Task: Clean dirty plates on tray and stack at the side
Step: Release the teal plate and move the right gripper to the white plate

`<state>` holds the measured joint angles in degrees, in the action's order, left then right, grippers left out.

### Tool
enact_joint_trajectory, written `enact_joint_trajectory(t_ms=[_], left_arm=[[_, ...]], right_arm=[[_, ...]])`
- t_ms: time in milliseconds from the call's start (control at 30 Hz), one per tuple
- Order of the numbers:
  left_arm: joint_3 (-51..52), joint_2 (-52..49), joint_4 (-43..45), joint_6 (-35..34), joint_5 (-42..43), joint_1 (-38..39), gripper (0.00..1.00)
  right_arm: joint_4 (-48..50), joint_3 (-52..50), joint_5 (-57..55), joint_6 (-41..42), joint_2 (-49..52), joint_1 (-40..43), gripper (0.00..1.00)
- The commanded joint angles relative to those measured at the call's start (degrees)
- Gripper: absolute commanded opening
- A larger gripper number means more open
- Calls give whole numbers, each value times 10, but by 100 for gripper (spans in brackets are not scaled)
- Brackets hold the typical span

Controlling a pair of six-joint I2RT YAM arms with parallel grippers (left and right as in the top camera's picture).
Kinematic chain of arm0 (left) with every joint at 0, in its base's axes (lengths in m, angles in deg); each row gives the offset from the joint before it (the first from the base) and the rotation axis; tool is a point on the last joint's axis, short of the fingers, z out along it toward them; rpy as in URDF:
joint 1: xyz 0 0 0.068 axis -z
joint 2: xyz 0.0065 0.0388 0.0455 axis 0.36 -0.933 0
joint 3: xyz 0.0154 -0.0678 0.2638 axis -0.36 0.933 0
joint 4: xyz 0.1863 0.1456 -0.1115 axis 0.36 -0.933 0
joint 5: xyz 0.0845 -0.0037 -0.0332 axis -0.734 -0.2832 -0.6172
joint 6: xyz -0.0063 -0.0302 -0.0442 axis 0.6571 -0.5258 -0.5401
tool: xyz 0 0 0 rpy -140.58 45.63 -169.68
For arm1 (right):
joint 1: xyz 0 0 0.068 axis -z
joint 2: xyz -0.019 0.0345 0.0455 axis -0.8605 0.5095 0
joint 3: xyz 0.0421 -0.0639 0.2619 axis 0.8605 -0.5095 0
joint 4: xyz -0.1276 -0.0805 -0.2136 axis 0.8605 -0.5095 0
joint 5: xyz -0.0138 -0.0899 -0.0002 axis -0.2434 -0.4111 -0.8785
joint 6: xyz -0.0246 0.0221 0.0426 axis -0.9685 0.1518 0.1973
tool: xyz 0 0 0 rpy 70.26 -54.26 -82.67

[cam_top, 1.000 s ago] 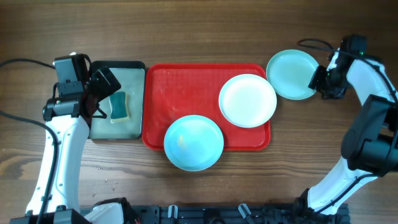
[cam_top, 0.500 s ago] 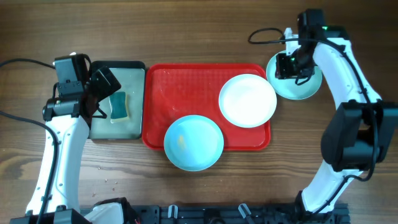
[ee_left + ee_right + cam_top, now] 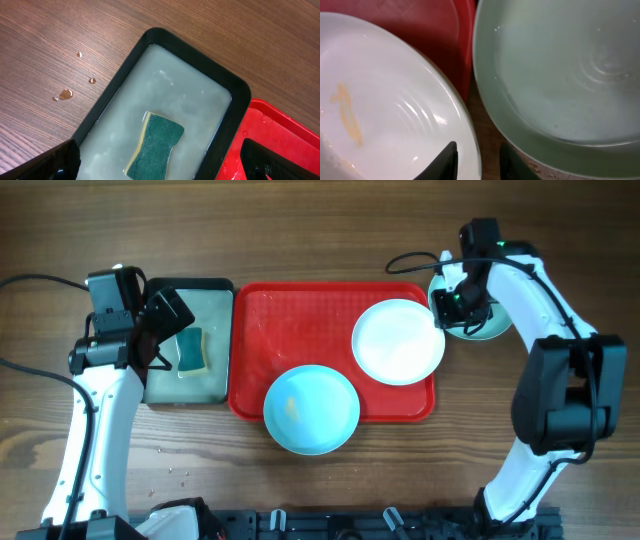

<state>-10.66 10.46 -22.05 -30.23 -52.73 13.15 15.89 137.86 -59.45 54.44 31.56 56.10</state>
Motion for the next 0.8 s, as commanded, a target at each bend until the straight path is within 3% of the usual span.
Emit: enact_joint_trajectory(t_ms=[0,333,400,533,767], left_arm=[[-6,-3,0,-7,5,-3,100],[-6,-3,0,-7,5,-3,100],[-6,-3,0,-7,5,-3,100],[-6,-3,0,-7,5,-3,100],[-6,-3,0,-7,5,-3,100]], right_arm=[[21,-18,11,-16,9,-14,28],[40,-26,-25,-15,9,-14,4],[54,-26,-18,-5,9,-14,4],[97,-27,81,126,9,-18,4],[166,-27,87,125,9,-91,4]])
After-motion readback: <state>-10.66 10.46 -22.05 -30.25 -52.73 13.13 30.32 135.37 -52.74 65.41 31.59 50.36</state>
